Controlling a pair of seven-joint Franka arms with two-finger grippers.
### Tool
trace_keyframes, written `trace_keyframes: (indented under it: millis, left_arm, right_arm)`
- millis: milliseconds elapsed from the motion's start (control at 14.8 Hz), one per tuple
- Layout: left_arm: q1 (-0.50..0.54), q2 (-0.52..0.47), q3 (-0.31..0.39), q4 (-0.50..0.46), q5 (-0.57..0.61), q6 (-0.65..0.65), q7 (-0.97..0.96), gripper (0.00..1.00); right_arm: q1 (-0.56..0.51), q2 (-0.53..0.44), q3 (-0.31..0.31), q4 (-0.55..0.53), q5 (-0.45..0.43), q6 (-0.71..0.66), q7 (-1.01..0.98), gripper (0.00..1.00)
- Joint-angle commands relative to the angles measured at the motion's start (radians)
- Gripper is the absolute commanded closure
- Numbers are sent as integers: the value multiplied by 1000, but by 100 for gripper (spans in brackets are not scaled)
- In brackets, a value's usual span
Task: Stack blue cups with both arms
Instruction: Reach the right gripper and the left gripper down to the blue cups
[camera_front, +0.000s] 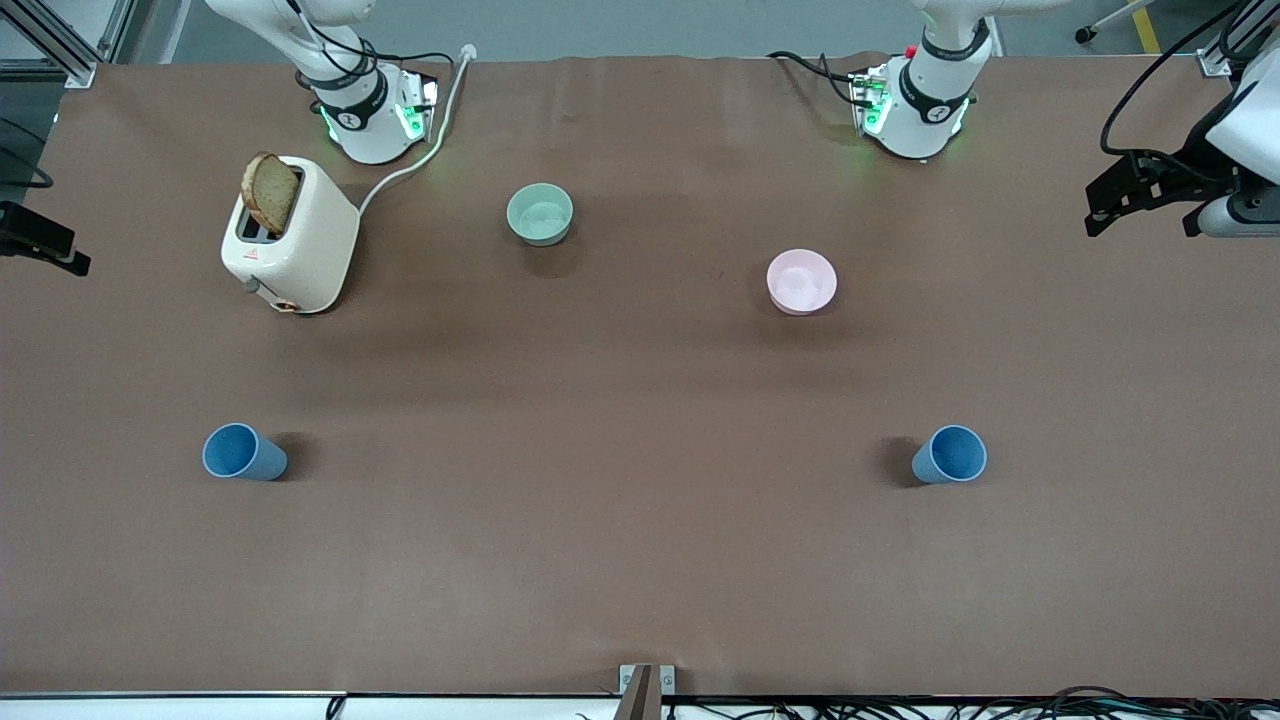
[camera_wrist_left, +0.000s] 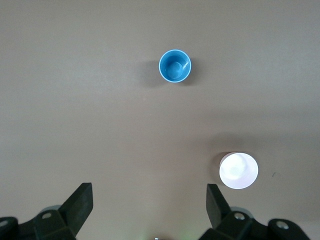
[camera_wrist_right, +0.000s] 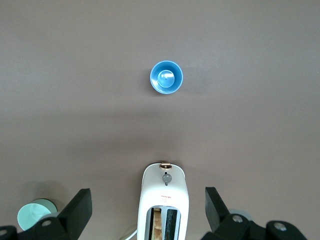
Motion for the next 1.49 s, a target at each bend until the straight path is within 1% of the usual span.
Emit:
trace_keyframes:
  millis: [0, 135, 338, 405, 473, 608, 811, 878, 946, 1149, 1351, 1419]
  left_arm:
    - [4, -1, 4, 11, 12, 3, 19, 0]
    - [5, 7, 6, 18, 9, 3, 16, 0]
    - [8, 132, 8, 113, 10, 4, 19, 0]
    - [27, 169, 6, 114, 10, 24, 25, 0]
    - [36, 195, 6, 106, 3, 86, 27, 0]
    - [38, 238, 6, 60, -7, 198, 25, 0]
    - [56, 287, 6, -58, -8, 391, 15, 0]
    - [54, 312, 6, -76, -8, 442, 15, 0]
    - [54, 347, 6, -81, -8, 481, 15, 0]
    - [53, 457, 5, -83, -7, 561, 6, 0]
    - [45, 513, -3, -119, -7, 645, 6, 1]
    - [44, 533, -3, -116, -4, 650, 7, 6]
  right_arm:
    - [14, -12, -11, -11, -9, -4, 10, 0]
    - [14, -12, -11, -11, -9, -4, 10, 0]
    - [14, -12, -11, -11, -9, -4, 10, 0]
    - [16, -12, -11, -11, -9, -4, 10, 0]
    - [16, -12, -11, -11, -9, -4, 10, 0]
    - [17, -12, -12, -14, -9, -4, 12, 0]
    - [22, -3, -12, -18, -7, 35, 6, 0]
    - [31, 12, -14, -27, -8, 61, 3, 0]
    - [34, 32, -14, -67, -9, 118, 3, 0]
    - [31, 96, -14, -233, -22, 429, -51, 0]
    - [2, 237, -12, -235, -22, 549, -112, 0]
    - [-1, 274, -12, -238, -22, 587, -135, 0]
